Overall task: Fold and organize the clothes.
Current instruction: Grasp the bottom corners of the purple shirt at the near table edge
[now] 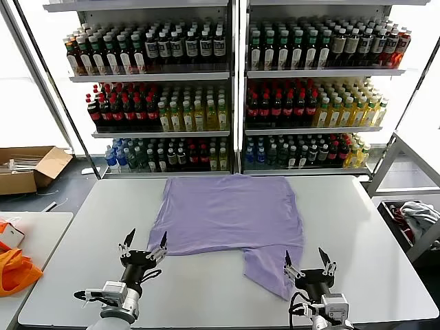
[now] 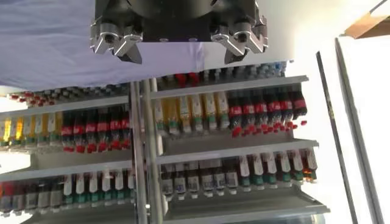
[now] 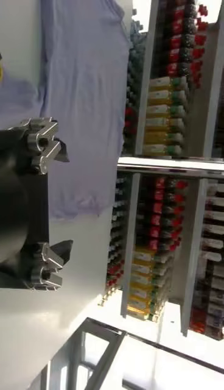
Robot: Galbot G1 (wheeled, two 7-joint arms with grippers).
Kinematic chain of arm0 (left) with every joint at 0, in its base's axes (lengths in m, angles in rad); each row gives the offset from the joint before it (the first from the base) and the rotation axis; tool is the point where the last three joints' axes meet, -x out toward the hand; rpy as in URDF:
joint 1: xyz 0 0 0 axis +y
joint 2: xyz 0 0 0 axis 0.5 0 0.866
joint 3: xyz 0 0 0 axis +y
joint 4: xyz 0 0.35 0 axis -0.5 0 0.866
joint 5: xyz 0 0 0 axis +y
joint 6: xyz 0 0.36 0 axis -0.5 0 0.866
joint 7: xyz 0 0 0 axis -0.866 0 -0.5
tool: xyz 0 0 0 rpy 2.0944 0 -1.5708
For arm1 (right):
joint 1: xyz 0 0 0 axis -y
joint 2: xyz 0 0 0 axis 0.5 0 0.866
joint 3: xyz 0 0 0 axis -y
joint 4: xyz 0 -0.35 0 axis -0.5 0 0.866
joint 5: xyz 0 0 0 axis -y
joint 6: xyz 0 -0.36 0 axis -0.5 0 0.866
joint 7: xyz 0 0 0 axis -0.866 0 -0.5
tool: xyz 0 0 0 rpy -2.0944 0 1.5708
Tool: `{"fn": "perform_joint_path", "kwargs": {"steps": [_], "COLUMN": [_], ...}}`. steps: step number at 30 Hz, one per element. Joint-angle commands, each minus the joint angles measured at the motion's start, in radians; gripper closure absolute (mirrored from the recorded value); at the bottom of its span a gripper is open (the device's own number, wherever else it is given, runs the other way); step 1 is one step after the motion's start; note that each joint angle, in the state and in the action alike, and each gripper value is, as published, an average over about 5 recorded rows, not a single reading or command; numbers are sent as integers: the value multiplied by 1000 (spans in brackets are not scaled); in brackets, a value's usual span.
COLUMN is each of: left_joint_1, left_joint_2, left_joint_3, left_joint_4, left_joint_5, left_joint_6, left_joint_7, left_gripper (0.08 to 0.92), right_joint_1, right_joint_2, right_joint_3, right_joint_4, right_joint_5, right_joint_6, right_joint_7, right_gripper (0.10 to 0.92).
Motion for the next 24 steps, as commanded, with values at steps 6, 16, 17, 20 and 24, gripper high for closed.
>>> {"fn": "perform_joint_path", "kwargs": {"steps": [6,16,17,20,24], "left_joint_1": [-60,-71,-73,-80,-88], "left_joint_2": [62,94,96,100,99], "left_joint_3": [9,14,15,14,17], "left_joint_4": [117,141,145,156,159], "left_joint_5": [-83,-93,-93,-97,-107], "left_joint_6": [65,108,105,95,92], "left_joint_7": [5,4,5,4,2], "left_gripper": [177,177,177,177,177], "right_joint_1": [18,29,31,37,42], "right_joint_2": [28,35,36,40,45], "right_joint_3": [-85,-105,-108,-116,-119], "right_joint_4": [-11,-66,-68,-72,-80], "right_joint_5": [12,18,19,20,21], "right_joint_6": [-50,-54,-55,-58,-60], "right_joint_7": [55,63,65,71,74], "right_gripper": [203,203,203,203,203]}}
